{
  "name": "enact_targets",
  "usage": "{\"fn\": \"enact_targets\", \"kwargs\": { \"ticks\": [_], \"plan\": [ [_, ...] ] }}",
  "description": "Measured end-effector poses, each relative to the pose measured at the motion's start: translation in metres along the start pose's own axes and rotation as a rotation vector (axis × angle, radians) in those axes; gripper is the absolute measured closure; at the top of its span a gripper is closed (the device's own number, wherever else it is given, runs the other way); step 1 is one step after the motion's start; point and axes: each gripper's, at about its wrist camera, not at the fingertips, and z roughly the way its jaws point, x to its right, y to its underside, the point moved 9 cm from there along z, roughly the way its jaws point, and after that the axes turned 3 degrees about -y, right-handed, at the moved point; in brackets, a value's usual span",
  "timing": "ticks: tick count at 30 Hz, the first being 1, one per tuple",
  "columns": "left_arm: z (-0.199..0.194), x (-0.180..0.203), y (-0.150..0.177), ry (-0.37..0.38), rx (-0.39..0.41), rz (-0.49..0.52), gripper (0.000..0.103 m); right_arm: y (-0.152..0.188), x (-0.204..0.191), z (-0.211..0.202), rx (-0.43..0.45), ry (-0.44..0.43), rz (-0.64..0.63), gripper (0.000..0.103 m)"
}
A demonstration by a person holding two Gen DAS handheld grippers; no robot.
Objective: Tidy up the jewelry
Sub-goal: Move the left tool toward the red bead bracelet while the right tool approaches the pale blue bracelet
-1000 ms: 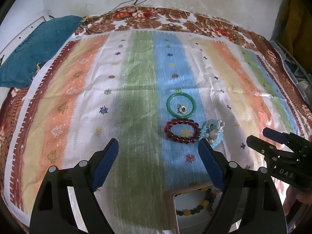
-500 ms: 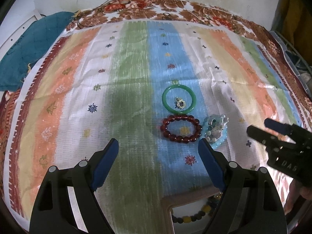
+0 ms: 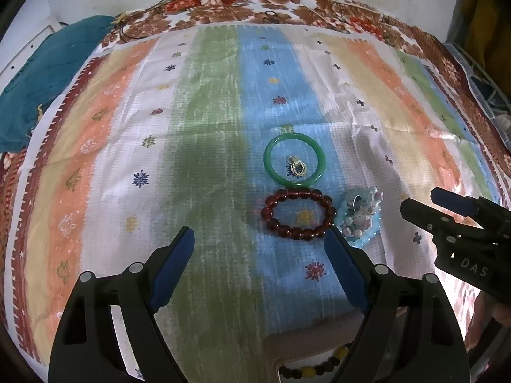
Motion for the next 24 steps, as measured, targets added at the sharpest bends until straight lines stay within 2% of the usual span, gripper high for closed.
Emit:
{"fn": "enact_targets", "kwargs": {
  "ticks": [16,24],
  "plan": [
    [0.026,0.003,-0.004,-0.015,-0.031,0.035,0.02,-0.005,0.01,0.025,-0.033,0.008,0.013,0.037],
    [0.039,0.001,-0.006,0.008,-0.054,0.033,0.021,-0.008,0.011,0.037,-0.043,0.009,0.002,0.037]
  ]
}}
